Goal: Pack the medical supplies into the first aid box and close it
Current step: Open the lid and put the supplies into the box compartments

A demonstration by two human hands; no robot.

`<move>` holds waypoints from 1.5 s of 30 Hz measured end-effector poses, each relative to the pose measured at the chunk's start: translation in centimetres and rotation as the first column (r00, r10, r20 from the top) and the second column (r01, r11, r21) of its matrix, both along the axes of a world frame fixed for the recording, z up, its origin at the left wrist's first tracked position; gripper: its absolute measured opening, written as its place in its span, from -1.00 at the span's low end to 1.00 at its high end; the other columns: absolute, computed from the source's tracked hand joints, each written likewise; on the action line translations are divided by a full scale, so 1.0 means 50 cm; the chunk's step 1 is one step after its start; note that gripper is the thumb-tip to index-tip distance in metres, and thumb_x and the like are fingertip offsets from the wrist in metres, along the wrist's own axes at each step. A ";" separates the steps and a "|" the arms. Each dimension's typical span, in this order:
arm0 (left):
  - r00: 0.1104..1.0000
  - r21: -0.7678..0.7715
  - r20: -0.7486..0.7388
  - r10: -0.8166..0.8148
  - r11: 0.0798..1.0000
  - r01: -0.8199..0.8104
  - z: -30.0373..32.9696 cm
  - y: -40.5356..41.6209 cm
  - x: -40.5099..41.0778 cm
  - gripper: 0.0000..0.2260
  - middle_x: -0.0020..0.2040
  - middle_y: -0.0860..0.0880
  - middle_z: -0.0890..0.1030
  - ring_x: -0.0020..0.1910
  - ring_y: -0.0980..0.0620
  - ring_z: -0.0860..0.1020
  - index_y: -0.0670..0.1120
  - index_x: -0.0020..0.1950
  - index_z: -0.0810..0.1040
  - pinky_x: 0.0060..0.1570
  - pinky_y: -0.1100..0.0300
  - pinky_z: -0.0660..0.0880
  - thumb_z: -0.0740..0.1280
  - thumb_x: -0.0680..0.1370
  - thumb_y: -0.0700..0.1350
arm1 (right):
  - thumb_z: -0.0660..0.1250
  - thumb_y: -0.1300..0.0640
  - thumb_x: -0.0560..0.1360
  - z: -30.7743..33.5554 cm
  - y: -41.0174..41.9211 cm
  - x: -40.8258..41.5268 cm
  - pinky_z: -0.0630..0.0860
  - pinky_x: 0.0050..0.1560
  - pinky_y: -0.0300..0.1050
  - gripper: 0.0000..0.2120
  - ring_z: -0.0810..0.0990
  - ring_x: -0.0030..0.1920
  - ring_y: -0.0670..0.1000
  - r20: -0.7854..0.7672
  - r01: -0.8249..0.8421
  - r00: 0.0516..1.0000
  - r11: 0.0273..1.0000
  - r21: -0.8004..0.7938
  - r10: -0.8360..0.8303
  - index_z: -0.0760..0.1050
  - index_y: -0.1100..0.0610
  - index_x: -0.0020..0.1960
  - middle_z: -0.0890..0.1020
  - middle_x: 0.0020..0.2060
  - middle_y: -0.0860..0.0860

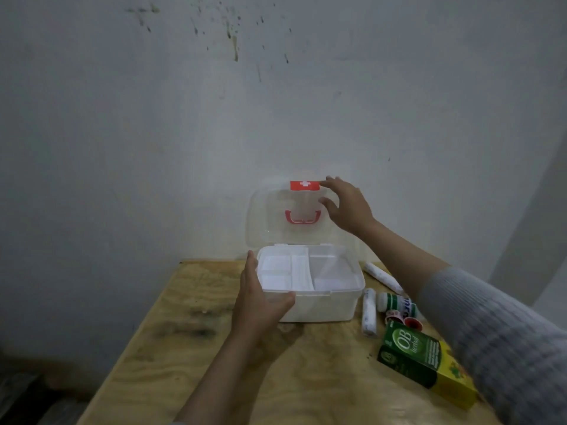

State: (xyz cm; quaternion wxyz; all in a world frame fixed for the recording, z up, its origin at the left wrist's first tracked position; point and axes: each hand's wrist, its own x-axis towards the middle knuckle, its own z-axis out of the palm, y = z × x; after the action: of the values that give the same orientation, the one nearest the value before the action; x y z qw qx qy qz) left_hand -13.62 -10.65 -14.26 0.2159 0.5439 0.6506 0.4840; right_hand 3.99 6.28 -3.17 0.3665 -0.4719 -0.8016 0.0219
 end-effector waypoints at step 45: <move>0.979 -0.166 -0.190 -0.075 0.985 0.044 0.029 0.015 -0.010 -0.13 0.53 -0.05 0.07 0.46 -0.12 0.20 0.00 0.54 -0.03 0.38 -0.05 0.28 0.44 0.41 0.11 | 0.54 0.00 0.27 -0.006 -0.352 0.252 0.39 -0.02 -0.18 -0.73 0.56 0.02 0.00 -0.027 0.071 0.997 0.988 -0.134 -0.075 0.66 0.04 -0.05 0.63 0.06 0.04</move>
State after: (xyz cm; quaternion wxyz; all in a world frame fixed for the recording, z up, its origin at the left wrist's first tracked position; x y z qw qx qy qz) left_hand -14.11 -9.92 -12.81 0.2086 0.5889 0.6889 0.3676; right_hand 16.60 -11.34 -3.47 0.3478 -0.5240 -0.7744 0.0693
